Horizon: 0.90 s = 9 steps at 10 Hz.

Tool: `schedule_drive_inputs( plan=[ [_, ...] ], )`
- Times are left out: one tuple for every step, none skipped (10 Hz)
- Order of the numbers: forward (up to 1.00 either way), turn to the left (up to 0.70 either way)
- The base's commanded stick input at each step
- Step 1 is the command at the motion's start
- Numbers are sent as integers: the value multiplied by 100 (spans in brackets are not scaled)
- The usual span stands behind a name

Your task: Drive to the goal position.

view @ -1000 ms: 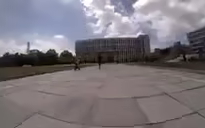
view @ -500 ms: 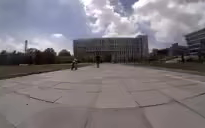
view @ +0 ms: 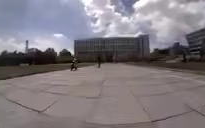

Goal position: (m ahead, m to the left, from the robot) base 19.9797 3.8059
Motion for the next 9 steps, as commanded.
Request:
schedule_drive_inputs(
  plan=[
    [70, 0],
    [70, 0],
    [70, 0],
    [70, 0],
    [70, 0],
    [70, 0],
    [70, 0],
    [70, 0],
    [70, 0]
  ],
)
